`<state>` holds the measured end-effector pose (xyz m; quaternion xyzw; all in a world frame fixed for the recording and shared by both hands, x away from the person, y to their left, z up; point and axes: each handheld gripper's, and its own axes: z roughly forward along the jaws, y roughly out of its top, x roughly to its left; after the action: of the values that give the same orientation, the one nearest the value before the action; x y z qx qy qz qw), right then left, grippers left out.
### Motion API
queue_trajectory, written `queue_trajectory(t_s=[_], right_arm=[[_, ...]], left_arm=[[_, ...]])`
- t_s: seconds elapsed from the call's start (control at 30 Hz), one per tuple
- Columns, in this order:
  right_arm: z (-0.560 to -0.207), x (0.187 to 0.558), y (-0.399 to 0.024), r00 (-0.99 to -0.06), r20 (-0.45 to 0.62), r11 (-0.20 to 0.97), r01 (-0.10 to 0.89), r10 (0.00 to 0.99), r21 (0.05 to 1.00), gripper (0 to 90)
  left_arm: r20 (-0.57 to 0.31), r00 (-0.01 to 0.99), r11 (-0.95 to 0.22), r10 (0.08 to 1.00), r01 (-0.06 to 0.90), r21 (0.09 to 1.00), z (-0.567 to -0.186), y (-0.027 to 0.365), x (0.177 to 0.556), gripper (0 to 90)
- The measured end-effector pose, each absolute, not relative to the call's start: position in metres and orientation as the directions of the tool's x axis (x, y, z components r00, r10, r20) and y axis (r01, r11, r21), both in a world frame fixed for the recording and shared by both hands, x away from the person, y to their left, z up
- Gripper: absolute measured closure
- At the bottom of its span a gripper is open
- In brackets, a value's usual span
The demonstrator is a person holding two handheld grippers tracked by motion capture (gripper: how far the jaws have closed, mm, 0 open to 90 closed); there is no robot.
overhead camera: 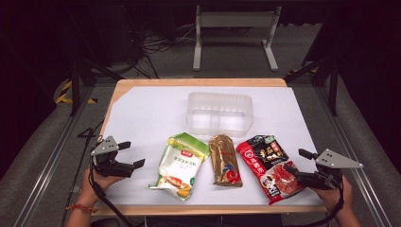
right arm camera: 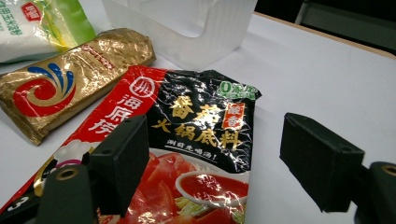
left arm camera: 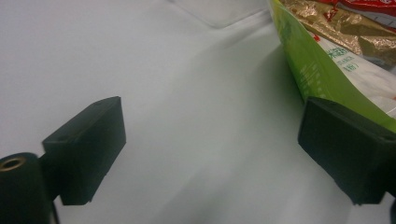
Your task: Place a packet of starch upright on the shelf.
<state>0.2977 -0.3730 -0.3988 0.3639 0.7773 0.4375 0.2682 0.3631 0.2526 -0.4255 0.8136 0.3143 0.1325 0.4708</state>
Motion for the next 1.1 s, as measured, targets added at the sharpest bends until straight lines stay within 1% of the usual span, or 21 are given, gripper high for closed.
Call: queue_trajectory(t_s=[0.07,0.1,0.2,0.27,0.3,0.47,0.5,0.67,0.8,0.83,0.97,1.07,1.1], right_arm=[[-0.399,0.298,-0.372,-0.594,-0.1,0.355,0.33,0.798,0.874,24.4],[-0.4,0.297,-0.371,-0.602,-0.103,0.364,0.33,0.792,0.871,24.3],[-0.4,0.296,-0.37,-0.602,-0.106,0.369,0.332,0.791,0.868,24.3],[-0.399,0.295,-0.369,-0.604,-0.106,0.369,0.331,0.79,0.868,24.3],[-0.399,0.296,-0.369,-0.604,-0.103,0.367,0.333,0.79,0.869,24.0],[-0.401,0.295,-0.366,-0.609,-0.103,0.378,0.342,0.786,0.86,24.2],[-0.401,0.295,-0.366,-0.611,-0.103,0.379,0.343,0.785,0.86,24.2],[-0.401,0.296,-0.367,-0.612,-0.087,0.366,0.348,0.786,0.863,24.1],[-0.402,0.296,-0.365,-0.622,-0.076,0.367,0.355,0.779,0.86,25.2],[-0.402,0.296,-0.364,-0.625,-0.077,0.37,0.354,0.777,0.859,25.1],[-0.403,0.296,-0.363,-0.627,-0.086,0.381,0.354,0.774,0.854,25.1],[-0.403,0.296,-0.363,-0.631,-0.083,0.383,0.356,0.771,0.852,25.3],[-0.404,0.296,-0.362,-0.633,-0.086,0.387,0.355,0.77,0.851,25.1]], left_arm=[[-0.076,0.761,-0.347,0.645,0.38,0.857,-0.425,0.253,0.362,8.6],[-0.081,0.78,-0.347,0.621,0.366,0.863,-0.423,0.253,0.361,7.7],[-0.073,0.784,-0.355,0.617,0.36,0.863,-0.421,0.251,0.359,9.5],[-0.085,0.805,-0.358,0.587,0.352,0.865,-0.42,0.25,0.358,11.6],[-0.084,0.804,-0.362,0.589,0.355,0.862,-0.419,0.249,0.358,12.2],[-0.144,0.823,-0.353,0.55,0.385,0.853,-0.418,0.241,0.364,13.9],[-0.138,0.828,-0.364,0.543,0.38,0.85,-0.418,0.238,0.366,14.0],[-0.177,0.845,-0.379,0.504,0.401,0.834,-0.417,0.222,0.371,14.6],[-0.243,0.851,-0.356,0.466,0.431,0.829,-0.414,0.213,0.379,16.4],[-0.264,0.853,-0.358,0.451,0.444,0.821,-0.413,0.21,0.38,16.1],[-0.291,0.864,-0.384,0.412,0.454,0.804,-0.412,0.192,0.391,14.4],[-0.31,0.861,-0.397,0.404,0.471,0.788,-0.416,0.186,0.4,15.6],[-0.331,0.853,-0.404,0.404,0.491,0.772,-0.418,0.183,0.407,15.1]])
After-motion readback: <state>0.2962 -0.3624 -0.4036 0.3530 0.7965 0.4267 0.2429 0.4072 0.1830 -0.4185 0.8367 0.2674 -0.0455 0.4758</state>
